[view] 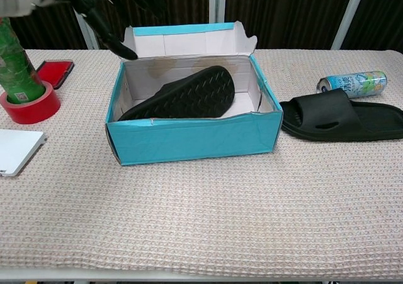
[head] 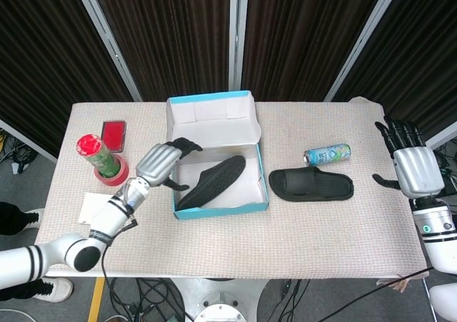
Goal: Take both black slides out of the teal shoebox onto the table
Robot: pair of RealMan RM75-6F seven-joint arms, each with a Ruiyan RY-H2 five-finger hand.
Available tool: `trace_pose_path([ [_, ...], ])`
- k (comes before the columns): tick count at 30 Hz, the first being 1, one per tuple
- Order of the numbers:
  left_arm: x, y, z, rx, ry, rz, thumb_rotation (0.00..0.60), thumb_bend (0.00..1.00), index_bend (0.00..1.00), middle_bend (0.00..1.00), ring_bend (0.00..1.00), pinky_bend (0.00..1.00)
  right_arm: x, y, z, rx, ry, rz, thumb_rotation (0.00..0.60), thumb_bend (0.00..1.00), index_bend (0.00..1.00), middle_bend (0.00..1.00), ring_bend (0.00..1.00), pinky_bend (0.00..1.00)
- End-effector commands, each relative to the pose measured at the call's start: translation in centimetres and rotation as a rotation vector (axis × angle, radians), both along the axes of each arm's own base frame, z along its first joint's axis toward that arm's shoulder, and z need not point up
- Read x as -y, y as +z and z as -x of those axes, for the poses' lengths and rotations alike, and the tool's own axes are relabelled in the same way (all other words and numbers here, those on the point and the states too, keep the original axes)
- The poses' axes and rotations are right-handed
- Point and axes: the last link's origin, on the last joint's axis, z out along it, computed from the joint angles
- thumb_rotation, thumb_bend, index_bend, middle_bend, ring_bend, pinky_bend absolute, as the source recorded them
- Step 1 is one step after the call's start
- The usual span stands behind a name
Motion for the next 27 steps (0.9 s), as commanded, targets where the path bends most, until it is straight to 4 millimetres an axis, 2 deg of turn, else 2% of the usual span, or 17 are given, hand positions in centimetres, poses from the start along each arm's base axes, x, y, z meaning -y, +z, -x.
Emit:
trace_pose_path([
  [1,0.2,-5.0,-2.4,-0.072,0.013,0.068,0.600,0.08,0.21,0.20,0.14,0.31,0.0,-0.4,0.3,0.006,-0.003,-0.013,0.600,0.00,0.00,0.00,0.00,0.00],
  [6,0.8,-7.5,-2.9,-0.101,0.059,0.110,0.600,0.06,0.20,0.19,0.14,0.29,0.1,-0.9,0.4,0.016,0.005,-0.028,0.600,0.00,0.00,0.00,0.00,0.00],
  [10,0.1,-8.8,-2.8,-0.149,0.087,0.072,0.600,0.05,0.19,0.19,0.14,0.29,0.2,-1.1,0.4,0.020,0.013,-0.033,0.600,0.00,0.00,0.00,0.00,0.00],
  [16,-0.4,-9.1,-2.5,-0.169,0.120,0.004,0.600,0.05,0.19,0.19,0.14,0.29,0.1,-1.1,0.6,0.025,0.011,-0.031,0.600,0.00,0.00,0.00,0.00,0.00],
  [27,0.1,-9.0,-1.7,-0.235,0.108,-0.038,0.600,0.05,0.16,0.16,0.14,0.27,0.0,-0.9,1.2,0.040,-0.005,-0.023,0.600,0.00,0.00,0.00,0.00,0.00],
])
